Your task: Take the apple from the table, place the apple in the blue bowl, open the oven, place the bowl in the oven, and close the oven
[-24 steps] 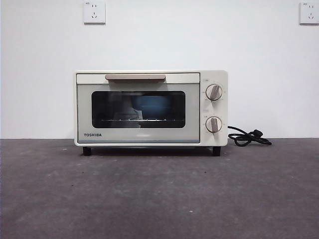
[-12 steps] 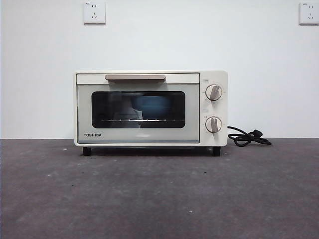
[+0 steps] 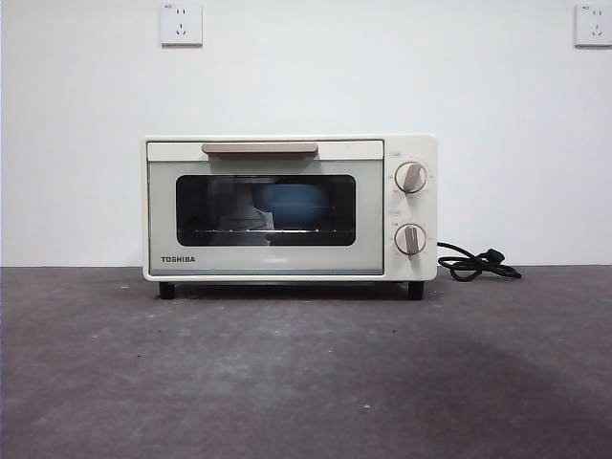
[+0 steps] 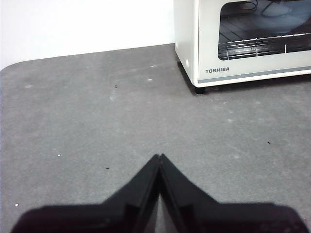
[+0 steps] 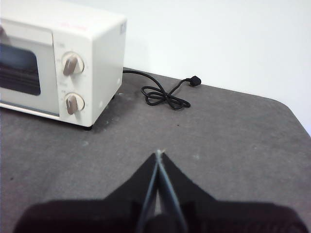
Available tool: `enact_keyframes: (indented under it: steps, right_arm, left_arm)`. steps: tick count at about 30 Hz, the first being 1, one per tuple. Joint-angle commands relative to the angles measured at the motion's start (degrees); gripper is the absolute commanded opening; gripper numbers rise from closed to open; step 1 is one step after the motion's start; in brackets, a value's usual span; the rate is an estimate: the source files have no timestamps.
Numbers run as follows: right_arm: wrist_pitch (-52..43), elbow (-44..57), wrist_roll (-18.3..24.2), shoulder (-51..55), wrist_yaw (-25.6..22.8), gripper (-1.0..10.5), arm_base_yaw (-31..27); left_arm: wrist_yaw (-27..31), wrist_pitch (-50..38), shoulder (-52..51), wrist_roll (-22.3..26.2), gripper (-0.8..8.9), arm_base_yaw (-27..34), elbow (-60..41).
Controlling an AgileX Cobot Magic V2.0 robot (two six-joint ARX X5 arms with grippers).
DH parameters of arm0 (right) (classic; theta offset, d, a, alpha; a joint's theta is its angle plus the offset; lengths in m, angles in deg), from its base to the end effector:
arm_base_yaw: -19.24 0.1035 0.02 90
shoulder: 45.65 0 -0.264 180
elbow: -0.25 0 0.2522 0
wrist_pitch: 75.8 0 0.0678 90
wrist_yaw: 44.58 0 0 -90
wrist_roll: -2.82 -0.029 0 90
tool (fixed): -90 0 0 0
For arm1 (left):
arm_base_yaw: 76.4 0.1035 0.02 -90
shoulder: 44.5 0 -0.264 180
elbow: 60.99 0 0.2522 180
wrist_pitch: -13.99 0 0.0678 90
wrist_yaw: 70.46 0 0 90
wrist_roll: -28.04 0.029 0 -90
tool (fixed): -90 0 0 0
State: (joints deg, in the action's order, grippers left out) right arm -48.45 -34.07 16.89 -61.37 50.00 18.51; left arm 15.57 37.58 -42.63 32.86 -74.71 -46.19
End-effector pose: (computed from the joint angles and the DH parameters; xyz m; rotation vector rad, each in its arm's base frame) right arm 0.1005 0.0010 0.2408 -0.2379 0.1436 0.0854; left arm 0.0970 0.0009 0.1507 0.0747 0.1840 -0.0475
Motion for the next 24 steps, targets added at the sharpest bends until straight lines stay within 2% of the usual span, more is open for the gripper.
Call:
enact_keyframes:
  steps: [1,7,13,17,24]
  right_arm:
    - [-4.9,7.7,-2.3,4.9,-0.1,0.0,0.0]
    - [-7.4,16.8,-3.3,13.1,-0.2,0.0,0.0]
    - [-4.1,19.8,-10.0,15.3,-4.9,0.0,0.0]
    - [-2.6,19.8,-10.4,15.3,-6.4,0.0,0.0]
    - [-2.7,19.8,-10.9,15.3,-6.6,0.0,0.0]
  left_arm:
    - [-0.1,-0.4,0.0,-0.5,-0.04,-0.1,-0.6]
    - [-0.1,-0.4,0.0,-0.5,-0.04,-0.1,-0.6]
    - [-0.1,-0.4,0.0,-0.5,-0.04,-0.1,-0.6]
    - [-0.1,-0.4,0.0,-0.5,-0.04,-0.1,-0.6]
    - [-0.1,-0.4,0.0,-0.5,-0.04,-0.1,-0.6]
